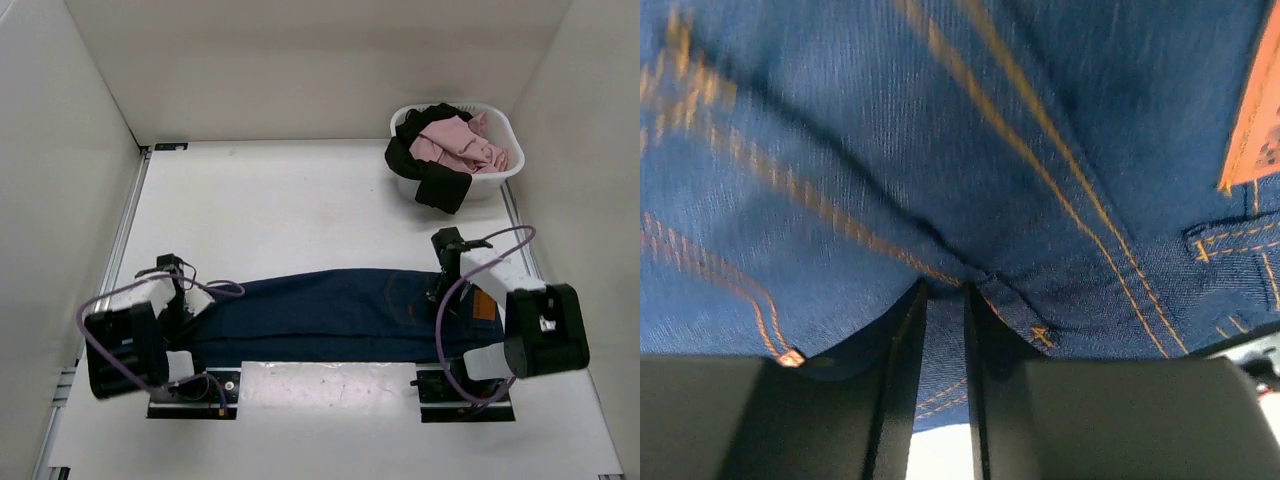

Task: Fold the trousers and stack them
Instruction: Fold the trousers

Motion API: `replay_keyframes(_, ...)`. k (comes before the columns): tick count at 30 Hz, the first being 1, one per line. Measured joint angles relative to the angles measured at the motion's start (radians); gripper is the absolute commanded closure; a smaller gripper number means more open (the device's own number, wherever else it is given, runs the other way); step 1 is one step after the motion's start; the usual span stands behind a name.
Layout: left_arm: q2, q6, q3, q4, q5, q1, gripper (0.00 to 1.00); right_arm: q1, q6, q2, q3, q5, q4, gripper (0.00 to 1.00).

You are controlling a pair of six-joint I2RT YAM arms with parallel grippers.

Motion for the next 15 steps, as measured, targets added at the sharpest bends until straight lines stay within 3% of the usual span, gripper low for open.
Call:
replay_keyframes(5, 0.264, -0.134, 0.193, -0.019, -0.034, -0.043, 0.45, -0.075, -0.006, 0.236, 0.167, -0.038, -0.074, 0.79)
replay_keyframes(10, 0.41, -0.215, 0.475, 0.146, -0.003, -0.119, 0.44, -0.152, -0.048, 0.475, 0.447, -0.014, -0.12, 0.79)
replay_keyframes(15, 0.445, -0.251, 0.595, 0.191, 0.017, -0.154, 0.31, -0.18, -0.09, 0.591, 0.658, 0.029, -0.013, 0.73)
